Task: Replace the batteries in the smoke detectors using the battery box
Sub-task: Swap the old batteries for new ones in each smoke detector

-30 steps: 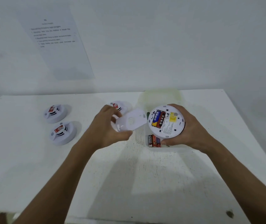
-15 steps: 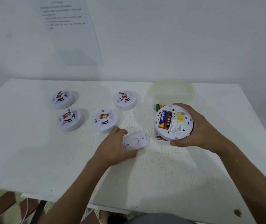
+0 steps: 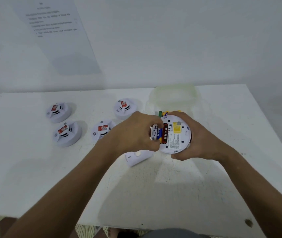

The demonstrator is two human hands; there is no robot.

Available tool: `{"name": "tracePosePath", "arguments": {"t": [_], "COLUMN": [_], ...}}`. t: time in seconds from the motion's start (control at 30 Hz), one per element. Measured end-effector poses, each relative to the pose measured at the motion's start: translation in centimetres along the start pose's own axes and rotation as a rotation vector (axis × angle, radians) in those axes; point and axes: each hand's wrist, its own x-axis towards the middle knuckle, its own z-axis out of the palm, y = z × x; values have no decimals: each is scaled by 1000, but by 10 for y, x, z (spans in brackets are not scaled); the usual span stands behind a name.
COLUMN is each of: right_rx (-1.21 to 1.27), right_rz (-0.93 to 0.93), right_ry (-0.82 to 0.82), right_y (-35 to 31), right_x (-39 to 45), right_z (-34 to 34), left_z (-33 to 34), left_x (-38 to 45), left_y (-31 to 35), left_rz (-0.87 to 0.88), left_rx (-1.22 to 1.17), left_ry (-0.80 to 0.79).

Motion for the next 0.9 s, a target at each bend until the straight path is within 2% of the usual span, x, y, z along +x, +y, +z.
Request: {"name": "tracePosePath", "arguments": {"t": [0.1,0.27,0.4,0.5,0.6,0.67,0.8,0.9], "right_rx": [11,17,35,31,37,51,46,12], "right_rz": [7,16,41,41,42,50,64,73], "right_ry": [22,42,55,100,144,168,219,261], "right_y": [1,3,3,-1,0,3,7,8], "right_x": [-4,-8,-12,-13,-16,-18,-24,-28], "right_z": [-3,-13,-27,-35,-42,-45,-54,-61], "left_z": [1,6,8,11,15,22,28,28], "left_x": [11,27,35,39,43,47,58,70], "left_y": [6,16,18,17,14,13,17,21], "left_rz": [8,117,217,309,440,467,344,186], "left_rx": [88,370,380,395,341,296,78,-145], "left_ry": [-72,-131,-117,-4,142,186,115,148]}}
